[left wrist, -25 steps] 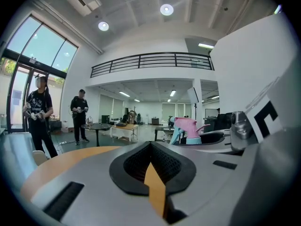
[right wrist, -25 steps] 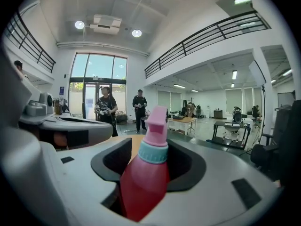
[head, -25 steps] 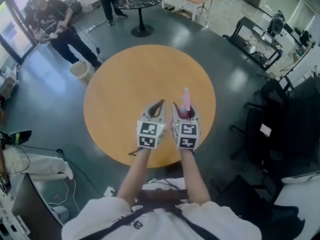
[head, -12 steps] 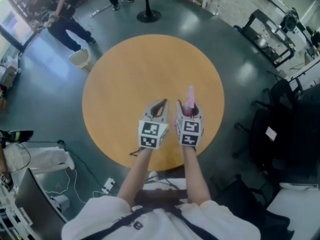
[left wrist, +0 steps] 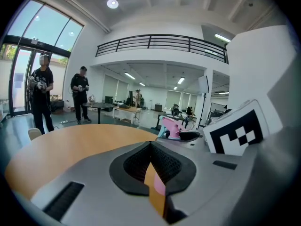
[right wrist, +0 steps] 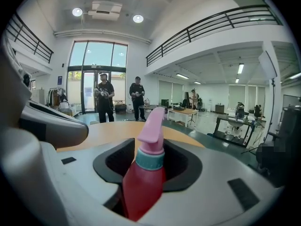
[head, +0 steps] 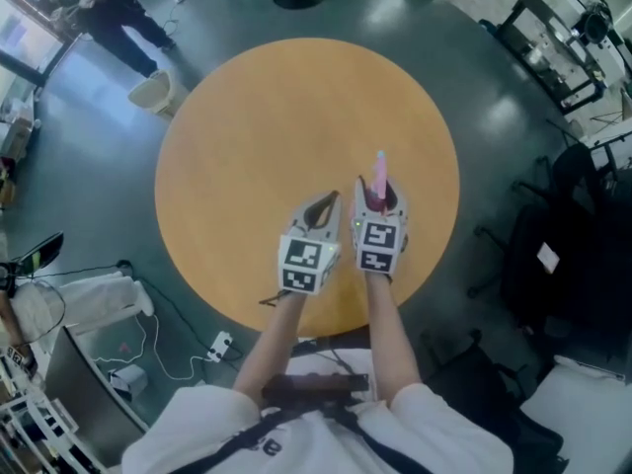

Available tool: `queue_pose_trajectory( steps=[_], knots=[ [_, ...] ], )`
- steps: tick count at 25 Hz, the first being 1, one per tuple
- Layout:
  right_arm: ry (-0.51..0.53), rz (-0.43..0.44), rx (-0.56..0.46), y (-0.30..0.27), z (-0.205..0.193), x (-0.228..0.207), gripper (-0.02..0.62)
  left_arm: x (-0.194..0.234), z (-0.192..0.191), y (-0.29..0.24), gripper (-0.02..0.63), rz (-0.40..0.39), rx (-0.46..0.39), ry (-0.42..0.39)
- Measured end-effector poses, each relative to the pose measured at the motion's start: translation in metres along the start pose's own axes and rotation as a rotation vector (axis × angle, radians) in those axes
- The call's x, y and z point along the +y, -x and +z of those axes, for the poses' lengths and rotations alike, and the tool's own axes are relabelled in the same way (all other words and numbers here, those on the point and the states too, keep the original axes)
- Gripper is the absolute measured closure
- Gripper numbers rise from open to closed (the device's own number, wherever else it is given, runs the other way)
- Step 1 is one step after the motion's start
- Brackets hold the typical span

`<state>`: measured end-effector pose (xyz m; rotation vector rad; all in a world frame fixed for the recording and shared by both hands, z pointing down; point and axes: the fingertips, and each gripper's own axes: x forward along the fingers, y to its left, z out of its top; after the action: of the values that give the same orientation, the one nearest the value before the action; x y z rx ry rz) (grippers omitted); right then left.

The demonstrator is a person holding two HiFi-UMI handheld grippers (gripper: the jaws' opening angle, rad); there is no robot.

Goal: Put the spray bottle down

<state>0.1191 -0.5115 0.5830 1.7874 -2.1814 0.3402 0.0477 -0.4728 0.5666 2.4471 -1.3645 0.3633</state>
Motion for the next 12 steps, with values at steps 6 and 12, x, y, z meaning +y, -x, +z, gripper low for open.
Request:
queue_pose_trajectory(
  steps=[6, 12],
  knots=[
    [0.021, -0.006, -0.007, -0.050, -0.005, -0.017, 0.421, 0.018, -0.019, -0.021, 0.595, 0.025, 0.052, 0.030],
    [0.049, -0.004, -0.017, -0.094, -0.002, -0.031, 0.439, 0.032, -0.042, -0.036, 0.595, 0.047, 0.099, 0.061]
  ],
)
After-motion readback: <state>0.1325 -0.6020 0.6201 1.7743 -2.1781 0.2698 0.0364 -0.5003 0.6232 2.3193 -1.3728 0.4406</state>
